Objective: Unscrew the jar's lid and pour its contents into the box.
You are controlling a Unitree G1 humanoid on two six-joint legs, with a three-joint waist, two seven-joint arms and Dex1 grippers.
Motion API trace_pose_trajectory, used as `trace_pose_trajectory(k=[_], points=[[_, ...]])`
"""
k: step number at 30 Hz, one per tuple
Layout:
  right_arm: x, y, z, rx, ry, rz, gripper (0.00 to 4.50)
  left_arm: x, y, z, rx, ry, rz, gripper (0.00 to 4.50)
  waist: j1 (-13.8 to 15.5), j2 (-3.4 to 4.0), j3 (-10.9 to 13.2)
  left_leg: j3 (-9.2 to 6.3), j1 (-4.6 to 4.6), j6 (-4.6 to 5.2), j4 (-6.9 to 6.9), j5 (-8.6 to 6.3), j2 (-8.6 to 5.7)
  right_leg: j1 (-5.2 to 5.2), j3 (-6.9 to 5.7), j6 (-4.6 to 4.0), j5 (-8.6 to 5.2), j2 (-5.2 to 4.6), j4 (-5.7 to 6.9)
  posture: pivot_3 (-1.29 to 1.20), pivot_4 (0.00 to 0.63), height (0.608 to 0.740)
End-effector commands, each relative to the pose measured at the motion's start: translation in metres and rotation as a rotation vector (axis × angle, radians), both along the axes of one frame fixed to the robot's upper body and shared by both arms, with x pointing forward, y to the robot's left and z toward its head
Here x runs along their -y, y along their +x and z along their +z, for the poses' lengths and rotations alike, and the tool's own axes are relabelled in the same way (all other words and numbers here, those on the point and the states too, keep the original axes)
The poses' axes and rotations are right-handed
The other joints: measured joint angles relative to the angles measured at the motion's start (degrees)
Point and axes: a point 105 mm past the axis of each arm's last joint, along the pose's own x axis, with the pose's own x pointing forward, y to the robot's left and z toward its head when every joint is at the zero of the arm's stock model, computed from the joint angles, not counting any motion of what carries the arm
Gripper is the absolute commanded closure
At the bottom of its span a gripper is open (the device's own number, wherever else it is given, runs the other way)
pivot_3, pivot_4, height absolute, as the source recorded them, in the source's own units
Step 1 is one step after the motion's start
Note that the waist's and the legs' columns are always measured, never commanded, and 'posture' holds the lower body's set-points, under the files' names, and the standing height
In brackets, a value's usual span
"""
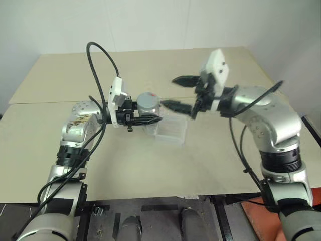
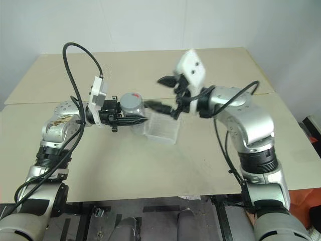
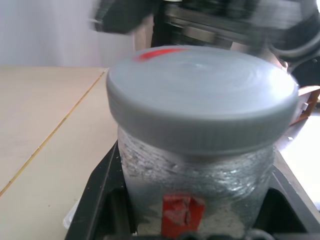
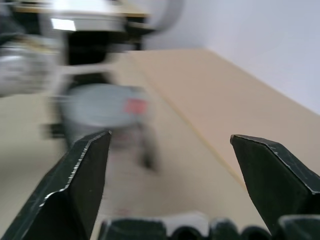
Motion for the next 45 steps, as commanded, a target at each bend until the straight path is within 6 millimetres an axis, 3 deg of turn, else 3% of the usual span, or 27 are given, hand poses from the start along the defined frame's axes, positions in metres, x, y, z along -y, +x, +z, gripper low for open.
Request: trace_pose_trajectory(k=[1,7,11,16,28,37,45], points=[[0.005,-0.006,0.015,0.071,0.025,-0.005,0.11,0.004,-0.005,0.009,0.05,-0.008,-0.032,2.53,-0.1,0.0,0.0,0.01,0.0,0.0,-0.01,0.0,0.0,-0.01,0.0,0.0,0.0,0.0,0.01,0.0,0.15,0.74],[0.003,-0.016,0.015,0.069,0.028,0.037,0.11,0.006,-0.004,0.008,0.046,-0.012,-0.033,2.53,-0.3,0.0,0.0,0.02,0.02,0.01,-0.01,0.0,0.0,-0.01,0.01,0.0,0.0,0.01,0.01,0.0,0.15,0.74],[-0.012,-0.04,0.024,0.072,0.052,0.157,0.11,0.008,0.0,0.009,0.047,-0.015,-0.027,2.53,-0.3,0.0,0.0,0.0,0.0,0.01,-0.01,0.0,0.0,0.0,0.01,0.0,0.0,0.0,0.02,0.0,0.15,0.74],[-0.033,-0.053,0.021,0.053,0.053,0.226,0.11,0.011,0.0,0.009,0.049,-0.019,-0.032,2.53,-0.2,0.0,0.0,0.0,0.02,0.01,0.0,0.0,0.0,0.01,0.0,0.0,0.0,0.0,0.01,0.0,0.15,0.74],[-0.07,-0.038,0.007,0.03,0.024,0.22,0.11,0.009,-0.004,0.01,0.053,-0.012,-0.04,2.53,-0.3,0.0,0.0,-0.01,0.01,0.0,0.0,0.0,0.0,0.0,0.0,0.0,0.0,0.01,0.05,0.0,0.15,0.74],[-0.067,-0.027,0.004,0.006,0.044,0.203,0.11,0.005,-0.007,0.009,0.055,-0.009,-0.031,2.53,-0.3,0.0,0.0,-0.01,0.02,0.0,0.0,0.0,0.0,0.0,0.0,0.0,0.0,0.01,0.07,0.0,0.15,0.74],[-0.042,-0.021,0.009,0.016,0.059,0.152,0.11,0.003,-0.007,0.008,0.048,-0.001,-0.022,2.53,-0.3,0.0,0.0,-0.01,0.02,0.0,0.0,0.0,0.0,0.0,0.0,0.0,0.0,0.01,0.06,0.0,0.15,0.74]])
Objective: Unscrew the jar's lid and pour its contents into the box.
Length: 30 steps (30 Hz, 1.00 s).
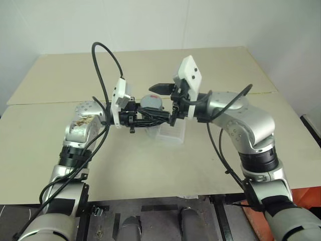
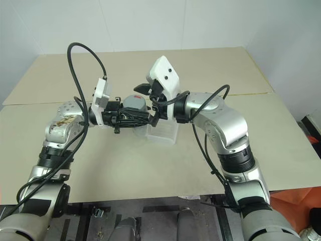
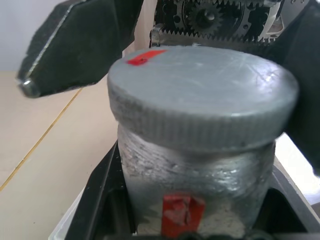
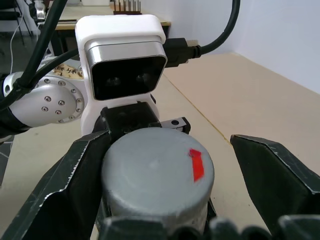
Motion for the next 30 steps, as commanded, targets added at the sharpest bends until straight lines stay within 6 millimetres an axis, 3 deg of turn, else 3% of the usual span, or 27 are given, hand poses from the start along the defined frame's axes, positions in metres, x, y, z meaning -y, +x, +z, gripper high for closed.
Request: trace_pose_trajectory(k=[1,6,18,26,30], points=[[0.024,0.002,0.022,0.08,0.058,-0.055,0.11,-0.003,-0.006,0.01,0.044,-0.008,-0.019,2.53,0.0,0.0,0.0,0.0,0.0,0.0,0.0,0.0,0.0,0.0,0.0,0.0,0.0,0.0,0.0,0.0,0.15,0.74],[0.039,0.002,0.02,0.076,0.047,-0.086,0.11,-0.003,-0.006,0.01,0.044,-0.008,-0.02,2.53,0.0,0.0,0.0,0.0,-0.01,0.0,0.0,0.0,0.0,0.0,0.0,0.0,0.0,0.0,-0.02,0.0,0.15,0.74],[0.05,0.001,0.014,0.063,0.034,-0.122,0.11,-0.002,-0.006,0.007,0.037,-0.009,-0.023,2.53,0.1,0.0,0.0,0.01,-0.01,0.01,0.0,0.0,0.0,0.01,0.0,0.0,0.0,0.0,-0.04,0.0,0.15,0.74],[0.054,-0.017,0.012,0.068,0.006,-0.062,0.11,-0.002,-0.006,0.006,0.033,-0.01,-0.018,2.53,0.1,0.0,0.0,0.01,-0.02,0.01,0.0,0.0,0.0,0.01,0.0,0.0,0.0,0.0,-0.06,0.0,0.15,0.74],[0.043,-0.031,0.021,0.077,0.04,0.006,0.11,-0.001,-0.004,0.005,0.031,-0.013,-0.017,2.53,0.0,0.0,0.0,0.01,0.0,0.01,0.0,0.0,0.0,0.01,0.0,0.0,0.0,0.0,-0.06,0.0,0.15,0.74]])
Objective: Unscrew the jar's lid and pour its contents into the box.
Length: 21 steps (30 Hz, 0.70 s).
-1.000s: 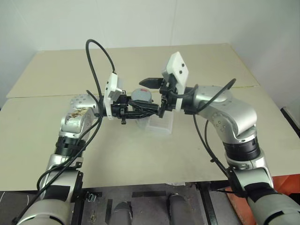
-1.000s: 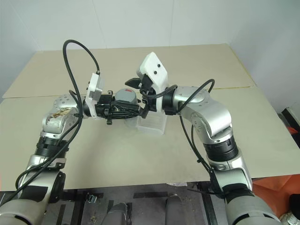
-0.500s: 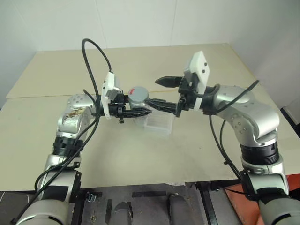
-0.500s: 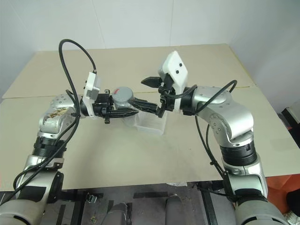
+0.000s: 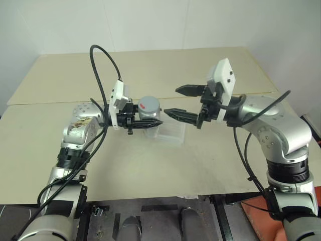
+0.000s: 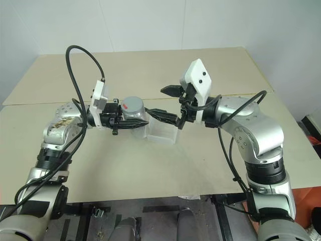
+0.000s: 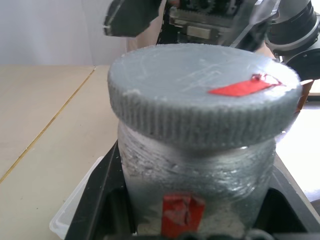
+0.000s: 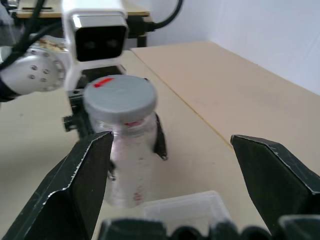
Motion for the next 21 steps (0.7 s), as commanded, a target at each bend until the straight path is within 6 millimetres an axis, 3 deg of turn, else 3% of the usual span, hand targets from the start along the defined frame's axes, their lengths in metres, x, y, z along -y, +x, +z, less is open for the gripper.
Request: trace_pose_trajectory(k=[1,11,21], points=[[-0.01,-0.016,0.019,0.066,0.029,0.058,0.11,0.004,-0.003,0.01,0.043,-0.017,-0.021,2.53,0.0,0.0,0.0,-0.01,0.0,0.0,0.0,0.0,0.0,0.0,0.0,0.0,0.0,0.0,0.0,0.0,0.15,0.74],[-0.042,-0.01,0.014,0.042,0.009,0.072,0.11,0.008,-0.004,0.011,0.052,-0.021,-0.03,2.53,0.0,0.0,0.0,-0.01,-0.01,0.0,0.0,0.0,0.0,0.0,0.0,0.0,0.0,0.0,0.02,0.0,0.15,0.74],[-0.053,-0.004,0.009,0.017,-0.003,0.085,0.11,0.006,-0.004,0.012,0.059,-0.024,-0.02,2.53,0.0,0.0,0.0,-0.02,0.0,0.0,0.0,0.0,0.0,-0.01,0.0,0.0,0.0,0.0,0.03,0.0,0.15,0.74]])
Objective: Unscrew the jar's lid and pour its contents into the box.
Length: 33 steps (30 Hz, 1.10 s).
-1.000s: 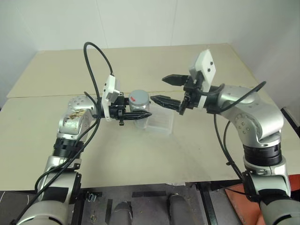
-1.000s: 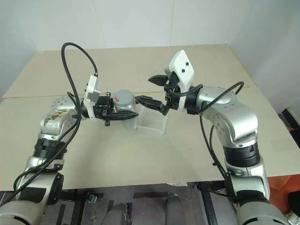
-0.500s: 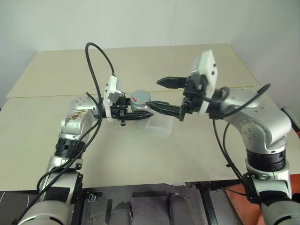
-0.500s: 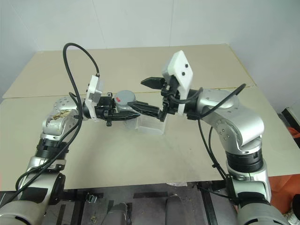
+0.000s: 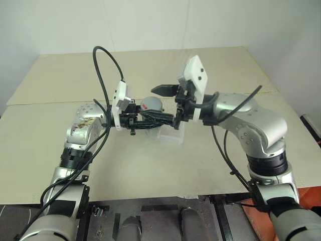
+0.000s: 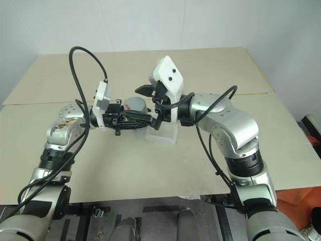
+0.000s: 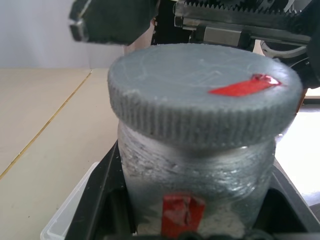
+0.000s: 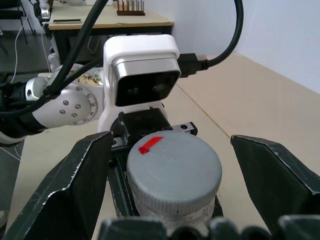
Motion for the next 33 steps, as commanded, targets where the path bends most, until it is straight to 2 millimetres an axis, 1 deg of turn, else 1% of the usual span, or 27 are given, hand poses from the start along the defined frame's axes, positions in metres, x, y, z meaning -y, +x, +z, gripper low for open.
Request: trace_pose_trajectory(k=[1,9,12,15,16,22,25,27,29,31,33], points=[[-0.004,-0.004,0.009,0.04,0.01,0.016,0.11,0.0,-0.004,0.014,0.063,-0.012,-0.012,2.53,0.0,0.0,0.0,0.0,0.0,0.0,0.0,0.0,0.0,0.0,0.0,0.0,0.0,0.0,0.0,0.0,0.15,0.74],[-0.005,-0.004,0.009,0.037,0.01,0.023,0.11,0.0,-0.005,0.013,0.064,-0.014,-0.011,2.53,0.0,0.0,0.0,0.0,0.0,0.0,0.0,0.0,0.0,0.0,0.0,0.0,0.0,0.0,0.01,0.0,0.15,0.74],[-0.005,-0.002,0.011,0.041,0.024,0.012,0.69,0.0,-0.005,0.013,0.064,-0.014,-0.01,2.53,0.0,0.0,0.0,0.01,0.0,0.0,0.0,0.0,0.0,0.0,0.0,0.0,0.0,0.0,0.01,0.0,0.15,0.74],[-0.004,-0.003,0.016,0.044,0.048,0.01,1.69,-0.001,-0.005,0.013,0.064,-0.013,-0.009,2.53,0.0,0.0,0.0,0.0,0.0,0.0,0.0,0.0,0.0,0.0,0.0,0.0,0.0,0.0,0.0,0.0,0.15,0.74],[-0.003,-0.003,0.019,0.045,0.055,0.012,1.76,-0.001,-0.005,0.013,0.063,-0.012,-0.009,2.53,0.0,0.0,0.0,0.0,0.0,0.0,0.0,0.0,0.0,0.0,0.0,0.0,0.0,0.0,0.0,0.0,0.15,0.74],[0.005,0.0,0.032,0.043,0.105,-0.015,1.76,-0.001,-0.006,0.01,0.057,-0.008,-0.01,2.53,0.0,0.0,0.0,0.0,0.0,0.0,0.0,0.0,0.0,0.0,0.0,0.0,0.0,0.0,0.01,0.0,0.15,0.74],[0.018,0.004,0.045,0.044,0.157,-0.058,1.76,-0.003,-0.005,0.008,0.055,-0.004,0.003,2.53,0.0,0.0,0.0,0.0,0.0,0.0,0.0,0.0,0.0,0.0,0.0,0.0,0.0,-0.01,0.02,0.0,0.15,0.74],[0.033,0.008,0.056,0.049,0.21,-0.103,1.76,-0.006,-0.004,0.007,0.05,-0.008,0.02,2.53,0.1,0.01,0.0,0.0,-0.01,0.0,0.0,0.0,-0.01,0.0,0.0,0.0,0.0,-0.01,0.02,0.0,0.15,0.74],[0.045,0.009,0.063,0.045,0.248,-0.133,1.76,-0.009,-0.004,0.007,0.046,-0.011,0.032,2.53,0.1,0.01,0.0,0.0,-0.01,0.0,0.0,0.0,0.0,0.0,0.0,0.0,0.0,-0.01,0.02,0.0,0.15,0.74],[0.055,0.01,0.064,0.041,0.269,-0.161,1.76,-0.011,-0.004,0.006,0.043,-0.012,0.039,2.53,0.1,0.01,0.0,0.0,-0.02,0.0,-0.02,0.0,0.0,0.0,0.0,0.0,0.0,-0.01,0.02,0.0,0.15,0.74],[0.077,0.016,0.056,0.044,0.262,-0.265,1.76,-0.015,-0.001,0.008,0.047,-0.012,0.063,2.53,0.2,0.0,0.0,0.01,-0.01,0.01,-0.02,0.0,0.0,0.01,0.0,0.0,0.0,-0.01,0.01,0.0,0.15,0.74]])
